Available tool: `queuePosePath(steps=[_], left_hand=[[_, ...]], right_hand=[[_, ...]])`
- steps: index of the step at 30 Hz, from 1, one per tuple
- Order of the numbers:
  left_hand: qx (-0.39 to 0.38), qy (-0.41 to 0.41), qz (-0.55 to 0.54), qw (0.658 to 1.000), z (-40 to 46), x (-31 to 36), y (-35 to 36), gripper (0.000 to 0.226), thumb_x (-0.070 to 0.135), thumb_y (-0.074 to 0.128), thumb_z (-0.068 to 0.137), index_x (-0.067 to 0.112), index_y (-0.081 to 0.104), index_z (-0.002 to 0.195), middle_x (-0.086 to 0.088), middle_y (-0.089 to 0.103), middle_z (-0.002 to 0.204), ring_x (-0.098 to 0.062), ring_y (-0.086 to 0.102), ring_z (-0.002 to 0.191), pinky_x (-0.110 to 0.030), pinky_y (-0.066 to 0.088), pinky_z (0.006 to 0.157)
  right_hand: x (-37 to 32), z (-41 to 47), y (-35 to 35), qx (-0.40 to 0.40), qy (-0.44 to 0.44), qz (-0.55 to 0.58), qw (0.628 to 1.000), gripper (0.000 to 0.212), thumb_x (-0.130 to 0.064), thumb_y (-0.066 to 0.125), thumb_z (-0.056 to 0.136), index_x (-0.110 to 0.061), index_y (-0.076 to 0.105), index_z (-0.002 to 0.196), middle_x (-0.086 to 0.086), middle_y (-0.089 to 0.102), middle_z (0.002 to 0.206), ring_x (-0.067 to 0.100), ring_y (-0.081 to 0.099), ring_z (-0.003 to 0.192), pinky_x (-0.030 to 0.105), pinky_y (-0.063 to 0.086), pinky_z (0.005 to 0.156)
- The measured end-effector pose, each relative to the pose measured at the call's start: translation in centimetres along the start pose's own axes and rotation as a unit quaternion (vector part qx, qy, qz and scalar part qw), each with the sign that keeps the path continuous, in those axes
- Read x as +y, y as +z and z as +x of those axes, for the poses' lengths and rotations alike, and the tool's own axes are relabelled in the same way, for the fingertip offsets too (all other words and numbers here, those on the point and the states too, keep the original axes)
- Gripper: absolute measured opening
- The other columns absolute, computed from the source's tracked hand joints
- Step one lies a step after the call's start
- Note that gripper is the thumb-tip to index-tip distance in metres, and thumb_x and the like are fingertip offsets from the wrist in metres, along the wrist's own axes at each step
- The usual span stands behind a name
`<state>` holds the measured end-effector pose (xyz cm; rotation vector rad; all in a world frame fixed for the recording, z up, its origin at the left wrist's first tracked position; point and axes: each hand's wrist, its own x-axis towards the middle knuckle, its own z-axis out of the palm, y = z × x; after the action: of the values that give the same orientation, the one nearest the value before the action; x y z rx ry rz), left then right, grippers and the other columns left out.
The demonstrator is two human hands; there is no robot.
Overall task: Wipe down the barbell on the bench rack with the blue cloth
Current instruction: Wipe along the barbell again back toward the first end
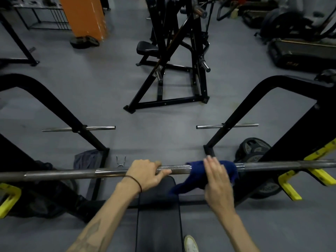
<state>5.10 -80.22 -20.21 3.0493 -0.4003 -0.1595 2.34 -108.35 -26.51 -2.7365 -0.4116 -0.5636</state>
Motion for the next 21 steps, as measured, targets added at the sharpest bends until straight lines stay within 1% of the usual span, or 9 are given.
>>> queuePosePath(steps=[2, 4, 7, 9, 10, 13, 16, 17, 21], left_hand=[[0.111, -0.023, -0.008, 0.994, -1.3, 0.8, 1.6, 0.059, 0.070, 0.023, 0.098, 0.024, 0.059, 0.091, 0.001, 0.066, 0.084, -0.027, 0.065, 0.080, -0.036, 0.040, 0.068], [0.181, -0.025, -0.011, 0.983, -1.8, 1.0, 3.3, 0.054, 0.064, 0.028, 0.099, 0.022, 0.061, 0.088, 0.003, 0.058, 0.079, -0.024, 0.058, 0.073, -0.038, 0.042, 0.068], [0.221, -0.020, -0.023, 0.975, -2.1, 1.1, 4.6, 0.045, 0.056, 0.038, 0.100, 0.021, 0.065, 0.100, 0.003, 0.056, 0.084, -0.022, 0.054, 0.076, -0.037, 0.043, 0.071], [0.231, -0.007, -0.013, 0.973, -2.3, 0.8, 4.7, 0.044, 0.054, 0.039, 0.100, 0.020, 0.065, 0.110, 0.004, 0.055, 0.088, -0.021, 0.052, 0.078, -0.036, 0.044, 0.073], [0.233, 0.000, -0.008, 0.972, -2.5, 0.8, 4.7, 0.044, 0.054, 0.039, 0.100, 0.020, 0.064, 0.114, 0.004, 0.055, 0.089, -0.020, 0.052, 0.079, -0.035, 0.044, 0.075], [0.234, 0.008, -0.010, 0.972, -2.8, 0.6, 4.7, 0.045, 0.053, 0.040, 0.097, 0.020, 0.062, 0.118, 0.005, 0.054, 0.091, -0.020, 0.052, 0.081, -0.034, 0.043, 0.077], [0.241, -0.002, -0.034, 0.970, -2.6, 0.7, 4.9, 0.043, 0.055, 0.045, 0.094, 0.021, 0.063, 0.112, 0.006, 0.056, 0.089, -0.019, 0.053, 0.080, -0.033, 0.041, 0.077], [0.244, -0.003, -0.051, 0.968, -2.5, 0.7, 5.0, 0.041, 0.056, 0.048, 0.093, 0.022, 0.064, 0.109, 0.007, 0.057, 0.087, -0.019, 0.054, 0.079, -0.032, 0.039, 0.076], [0.252, 0.023, -0.082, 0.964, -2.3, 0.0, 4.9, 0.035, 0.055, 0.056, 0.088, 0.024, 0.062, 0.102, 0.010, 0.059, 0.086, -0.015, 0.054, 0.076, -0.029, 0.037, 0.073]], right_hand=[[-1.6, 0.1, 0.4, 0.047, 0.121, 0.009, 0.991, 0.091, 0.015, 0.056, 0.068, 0.000, 0.037, 0.156, 0.012, 0.029, 0.167, 0.033, 0.023, 0.156, 0.050, 0.016, 0.128], [-6.0, 0.3, 1.6, 0.053, 0.182, 0.054, 0.980, 0.104, 0.014, 0.069, 0.061, 0.004, 0.030, 0.157, 0.018, 0.025, 0.168, 0.037, 0.013, 0.158, 0.048, 0.006, 0.130], [-9.3, -0.9, 2.4, -0.013, 0.033, 0.058, 0.998, 0.111, 0.010, 0.069, 0.059, 0.000, 0.024, 0.160, 0.015, 0.021, 0.170, 0.034, 0.014, 0.159, 0.049, 0.011, 0.128], [-6.4, -0.7, 1.6, -0.022, -0.059, 0.026, 0.998, 0.105, 0.014, 0.064, 0.064, -0.005, 0.028, 0.160, 0.010, 0.022, 0.171, 0.028, 0.022, 0.157, 0.048, 0.023, 0.125], [-4.5, -0.6, 1.3, -0.017, -0.060, 0.011, 0.998, 0.100, 0.017, 0.061, 0.066, -0.005, 0.033, 0.159, 0.008, 0.023, 0.170, 0.028, 0.026, 0.156, 0.048, 0.027, 0.123], [-1.9, -0.4, 0.7, 0.044, 0.062, -0.017, 0.997, 0.095, 0.023, 0.061, 0.065, 0.000, 0.038, 0.155, 0.010, 0.027, 0.168, 0.032, 0.028, 0.155, 0.049, 0.023, 0.126], [-7.5, 0.1, 1.7, 0.066, 0.185, 0.053, 0.979, 0.106, 0.016, 0.069, 0.059, 0.003, 0.031, 0.157, 0.017, 0.025, 0.168, 0.036, 0.014, 0.158, 0.045, 0.006, 0.130], [-9.5, -0.1, 2.1, 0.054, 0.171, 0.076, 0.981, 0.108, 0.013, 0.068, 0.058, 0.003, 0.028, 0.158, 0.018, 0.023, 0.169, 0.036, 0.010, 0.159, 0.045, 0.006, 0.130], [-9.3, -1.2, 2.7, -0.036, -0.075, 0.051, 0.995, 0.114, 0.010, 0.075, 0.059, -0.005, 0.026, 0.162, 0.010, 0.019, 0.172, 0.030, 0.019, 0.158, 0.047, 0.022, 0.125]])
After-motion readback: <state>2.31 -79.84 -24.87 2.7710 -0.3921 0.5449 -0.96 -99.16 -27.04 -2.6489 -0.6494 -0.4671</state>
